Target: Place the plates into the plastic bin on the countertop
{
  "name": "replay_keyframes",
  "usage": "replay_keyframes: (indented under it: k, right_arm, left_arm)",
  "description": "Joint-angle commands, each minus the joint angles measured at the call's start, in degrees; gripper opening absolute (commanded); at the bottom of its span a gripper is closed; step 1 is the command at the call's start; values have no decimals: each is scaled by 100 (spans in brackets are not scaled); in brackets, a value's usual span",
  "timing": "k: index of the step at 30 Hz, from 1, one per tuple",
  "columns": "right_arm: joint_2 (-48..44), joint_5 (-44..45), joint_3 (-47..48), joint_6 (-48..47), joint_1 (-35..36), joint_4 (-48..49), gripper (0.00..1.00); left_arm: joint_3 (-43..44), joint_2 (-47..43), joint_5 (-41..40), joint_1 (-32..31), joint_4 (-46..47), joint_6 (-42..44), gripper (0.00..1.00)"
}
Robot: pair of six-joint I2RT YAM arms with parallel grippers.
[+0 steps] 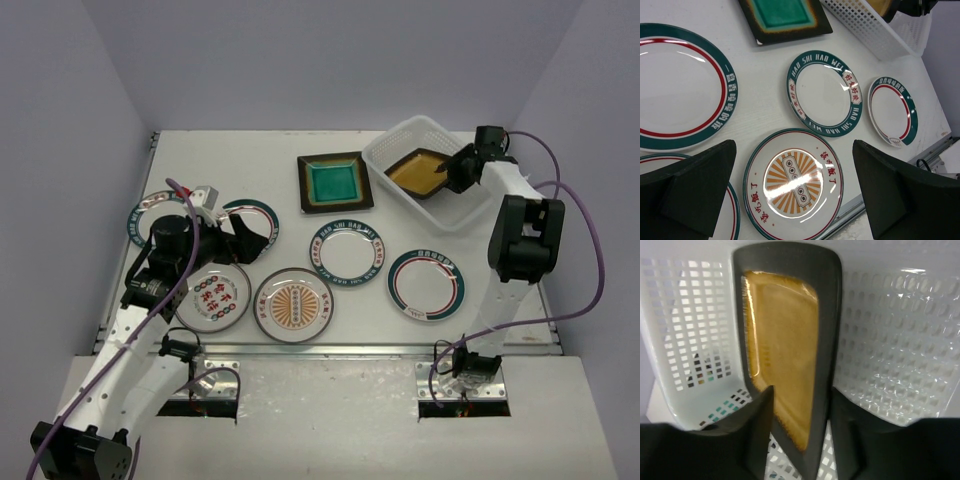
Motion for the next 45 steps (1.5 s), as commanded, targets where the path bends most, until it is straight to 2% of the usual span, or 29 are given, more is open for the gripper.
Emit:
replay_keyframes:
  k: [1,4,8,11,16,18,22,27,29,31,33,35,36,40,42,44,45]
  right_arm:
    - [263,30,843,-38,-12,-354,61]
    - [284,55,860,-22,-8,-614,99]
    - [81,233,876,-62,-8,-895,99]
    - [36,412,1135,149,-13,-1538,99]
    - [128,816,1853,651,27,-2821,99]
    - [-59,673,1812,650,57,-2789,99]
    - [-694,217,1326,482,255,-2149,99]
    - [-1480,35,1080,-91,628,-1621,99]
    - [-1882,-350,922,-484,846,-1409,99]
    - [-2395,-1056,479,-779,862,-611,99]
    - [-3573,-2611,-1107,-611,854,1050,99]
    - [-4186,-3850,-2043,338,715,2946,99]
    - [-4507,-4153,-2558,674,680,3398,99]
    - [-5227,-4842,-3118,631,748,2781,99]
    - [-6145,-5013,-3787,747,763,3008,99]
    - [-6546,-5014,-4055,565,757,2780,99]
    - [-6901,-5019,-4028,140,762,2117,99]
  left_arm:
    - [12,-107,29,-112,281,79,100]
    - [4,-120,18,-140,283,69,100]
    - [6,-68,43,-164,293,53,100]
    - [12,43,60,-173,285,39,100]
    - [111,390,-318,-173,145,-55,100]
    - [200,582,-522,-180,44,-111,100]
    - [395,1032,-442,-173,62,-622,100]
    - [597,1775,300,-173,1034,-1350,100]
    - [923,2228,150,-172,1277,-1507,100]
    - [1113,2830,147,-165,1478,-1594,100]
    - [1444,3512,304,-165,1671,-1625,100]
    - [2031,4363,264,-165,1681,-1569,100]
    - [2318,4747,226,-165,1663,-1490,100]
    - [3605,6276,341,-127,1354,-1292,100]
    - [4441,7416,658,-105,1214,-1305,100]
    - [4816,7719,633,-112,1213,-1325,100]
    - [5014,8016,591,-112,1172,-1350,100]
